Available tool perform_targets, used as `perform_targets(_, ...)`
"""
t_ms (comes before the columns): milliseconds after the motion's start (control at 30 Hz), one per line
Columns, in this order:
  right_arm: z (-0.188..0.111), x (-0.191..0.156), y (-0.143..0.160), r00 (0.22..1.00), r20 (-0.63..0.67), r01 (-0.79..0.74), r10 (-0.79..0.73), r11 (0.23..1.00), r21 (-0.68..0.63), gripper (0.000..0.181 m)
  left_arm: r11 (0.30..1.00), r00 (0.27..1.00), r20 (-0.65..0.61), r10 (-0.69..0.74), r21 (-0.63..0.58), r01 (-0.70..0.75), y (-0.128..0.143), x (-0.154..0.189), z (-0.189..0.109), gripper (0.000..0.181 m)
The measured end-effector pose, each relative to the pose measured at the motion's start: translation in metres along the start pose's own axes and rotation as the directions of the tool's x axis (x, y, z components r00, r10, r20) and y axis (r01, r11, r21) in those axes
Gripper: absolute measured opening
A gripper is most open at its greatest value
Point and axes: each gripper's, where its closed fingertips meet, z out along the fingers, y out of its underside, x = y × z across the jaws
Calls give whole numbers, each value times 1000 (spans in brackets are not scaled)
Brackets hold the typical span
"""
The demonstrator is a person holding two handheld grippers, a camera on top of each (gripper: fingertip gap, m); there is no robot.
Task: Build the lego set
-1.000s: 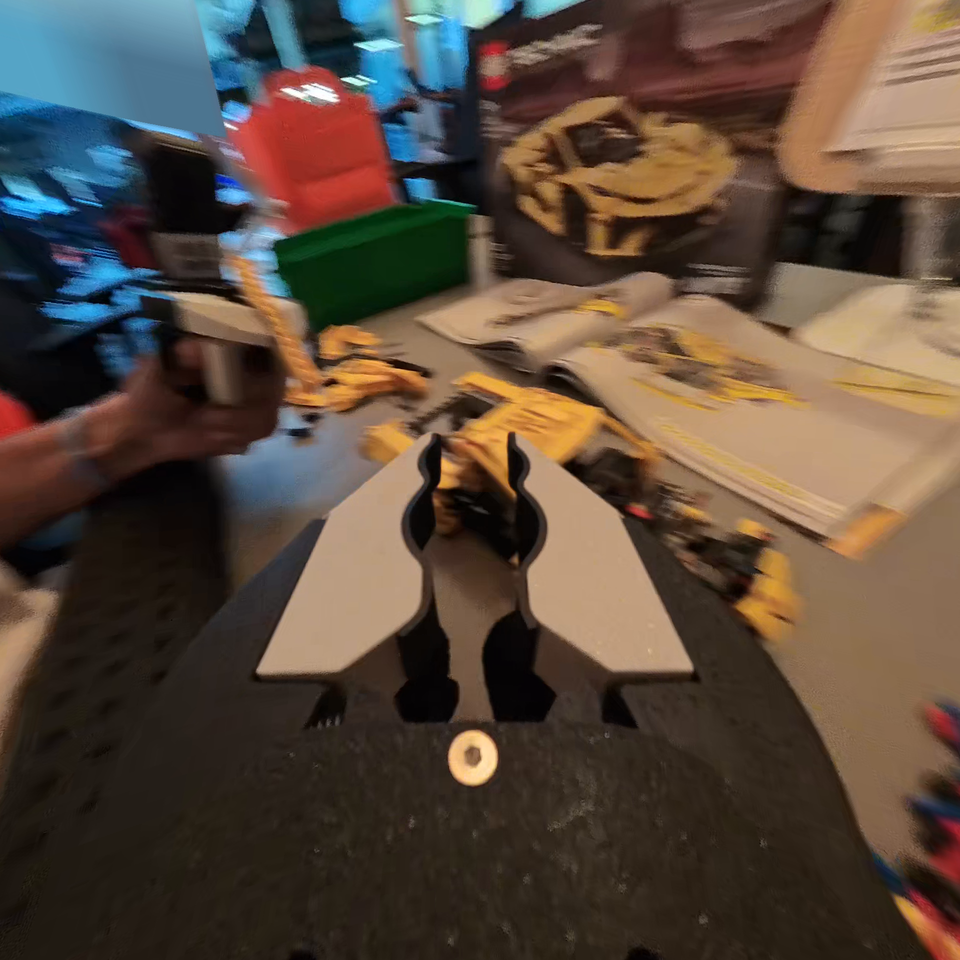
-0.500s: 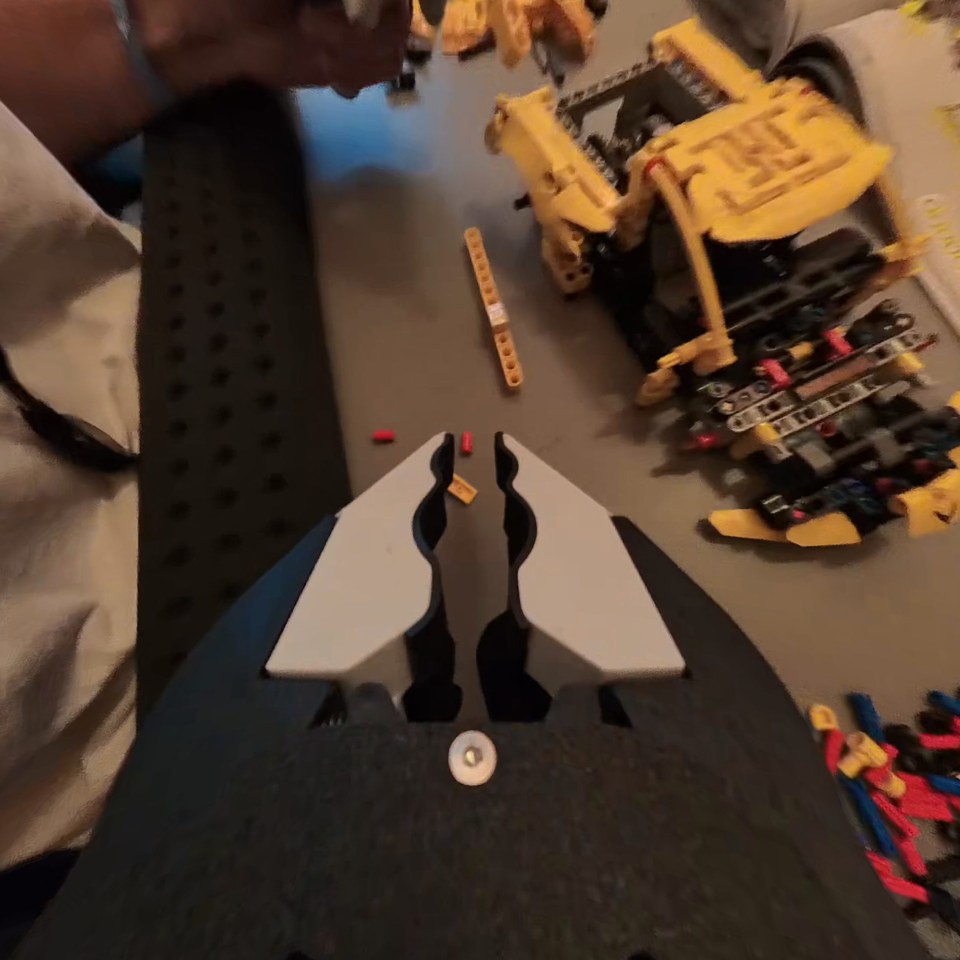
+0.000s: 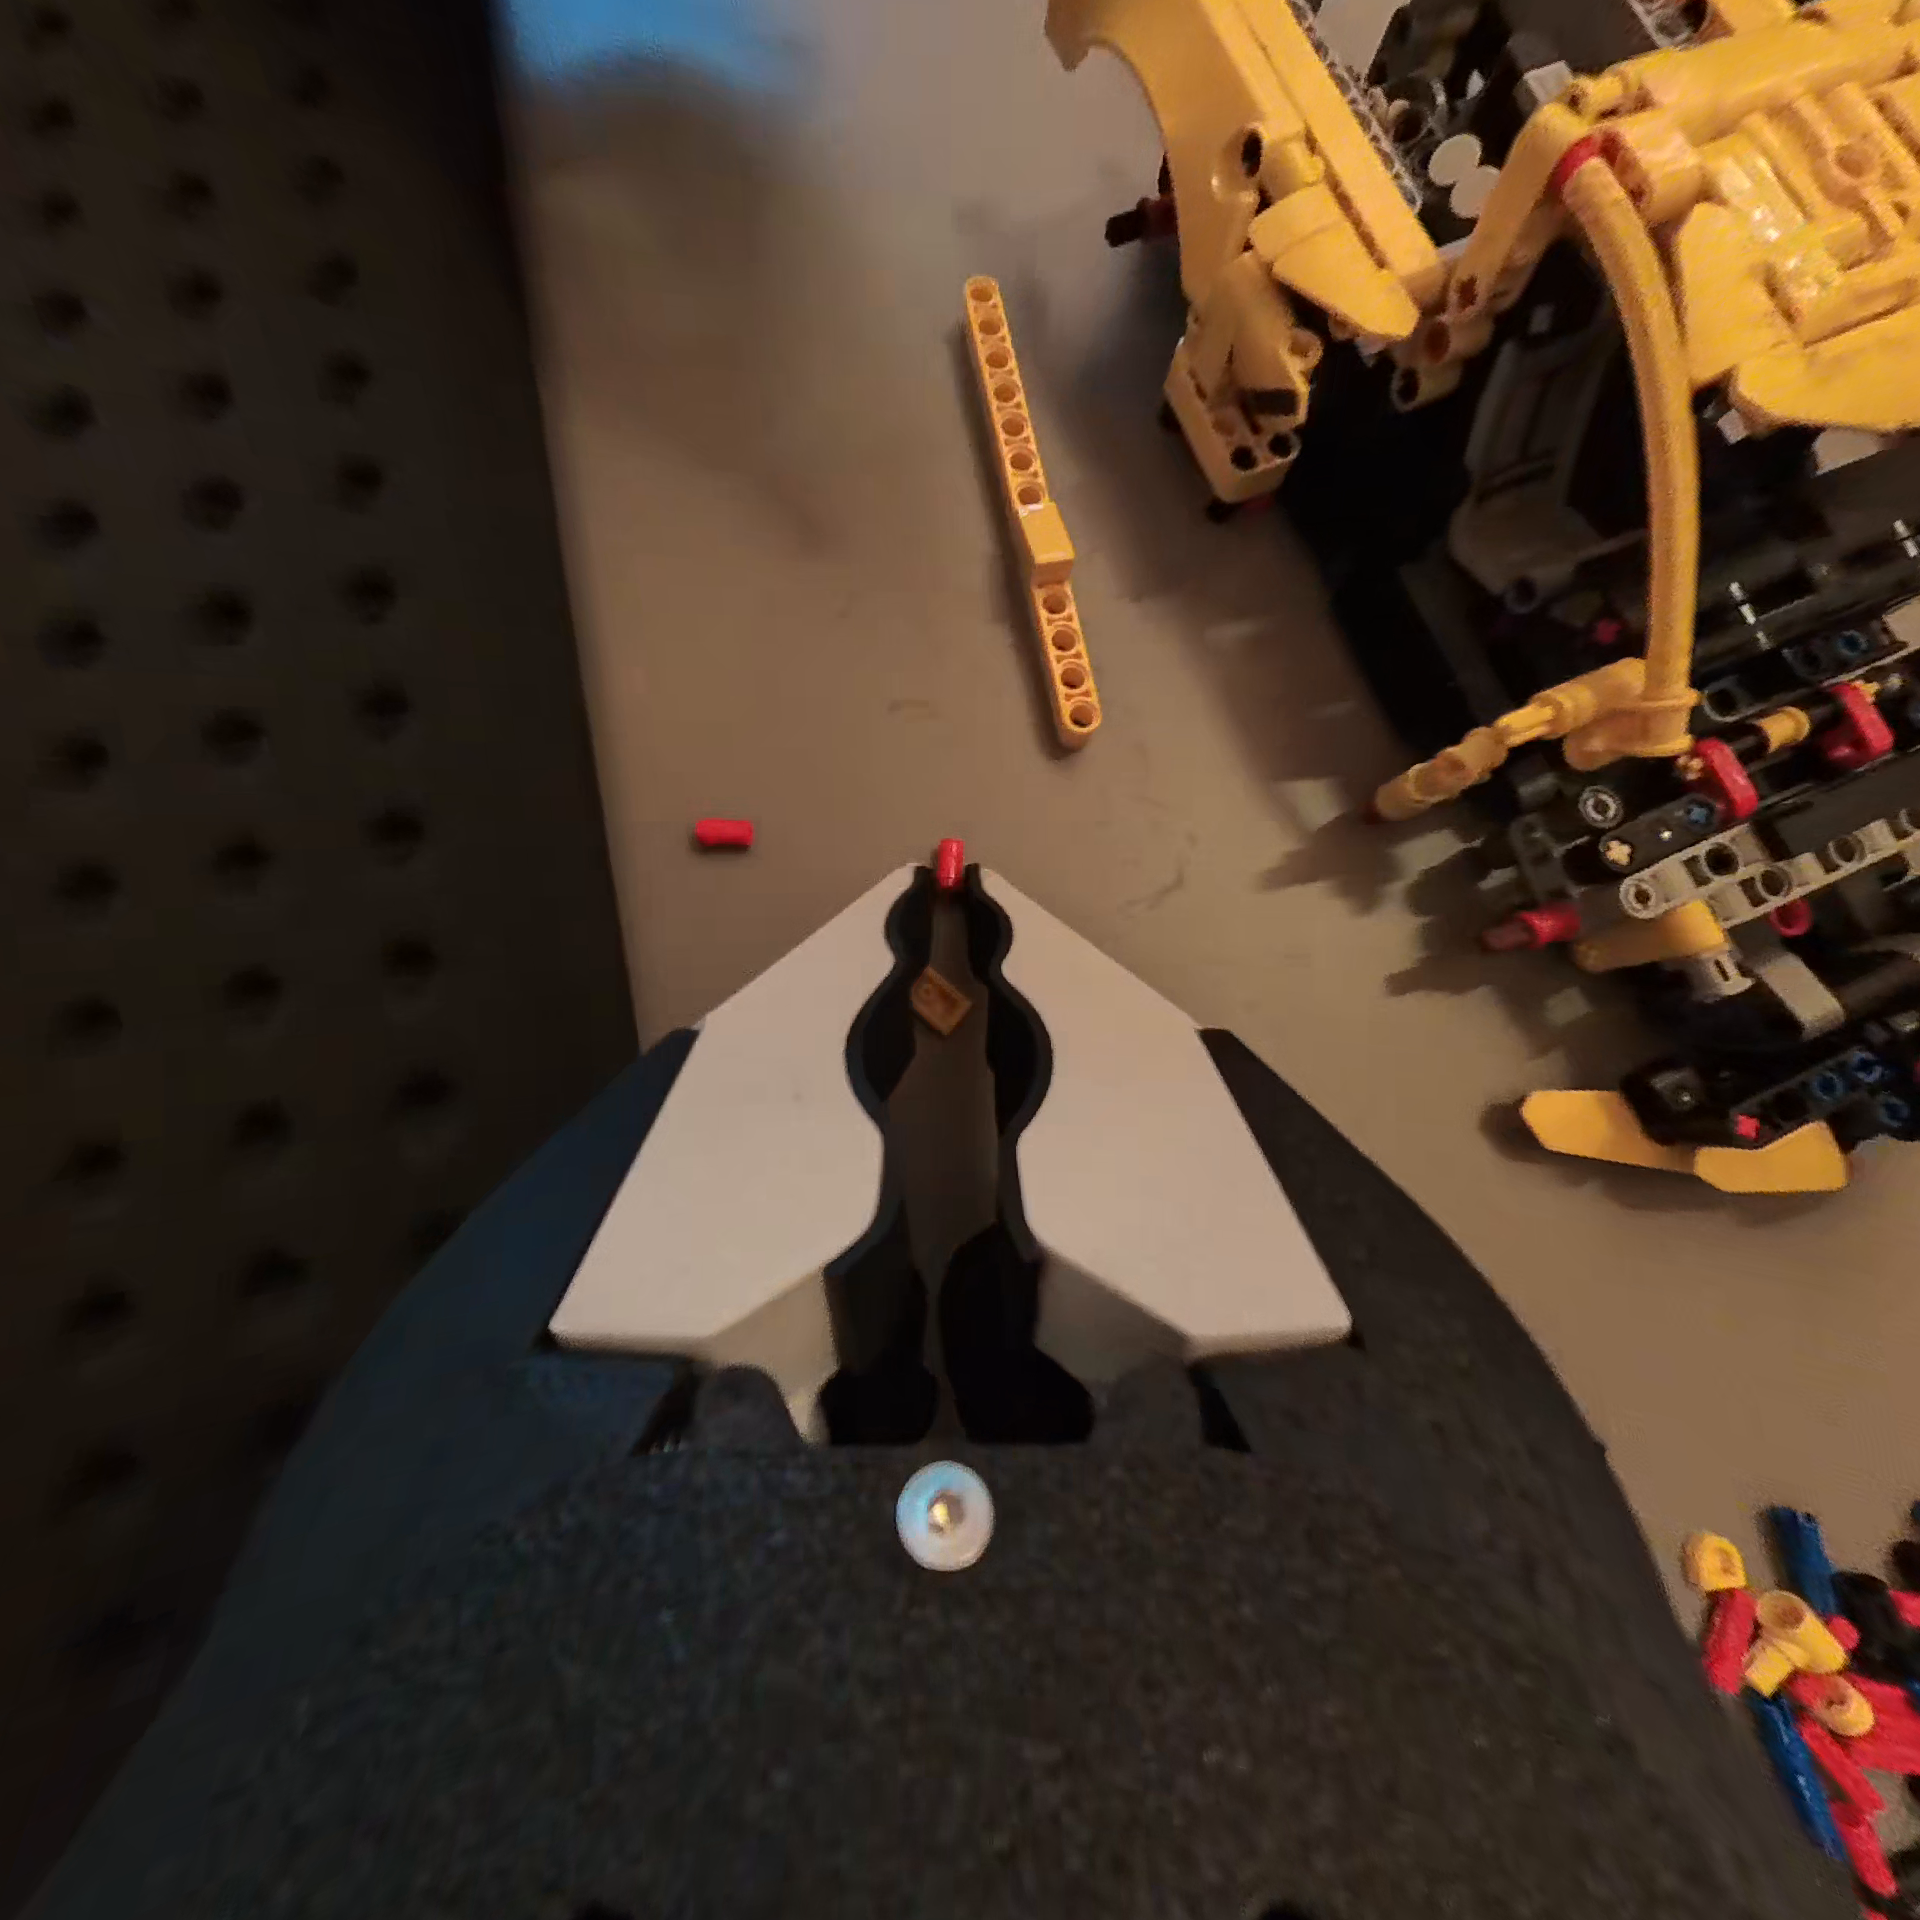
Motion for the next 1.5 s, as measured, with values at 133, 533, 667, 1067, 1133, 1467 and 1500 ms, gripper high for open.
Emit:
perform_targets(133,0,0,0,999,-20,42,-42,999,-20,4,998,999,16,45,-50,-44,8,2,5,7)
perform_targets(533,-122,35,100,962,-100,-234,253,584,-778,4,989,994,18,104,-111,-101,18,8,12,7)
perform_targets(667,-157,28,141,927,-165,-264,338,270,-926,4,988,994,23,108,-111,-105,19,9,12,7)
perform_targets(1067,-169,24,174,887,-207,-272,412,105,-957,4,990,995,17,95,-107,-93,19,9,11,7)
perform_targets(1133,-169,23,173,880,-213,-284,425,110,-953,4,990,996,17,92,-108,-90,19,8,11,7)
perform_targets(1467,-180,25,169,897,-217,-324,386,240,-915,22,990,996,12,88,-109,-86,20,9,12,7)
perform_targets(1500,-182,26,169,902,-216,-331,373,278,-902,22,990,996,11,87,-109,-85,20,9,12,7)
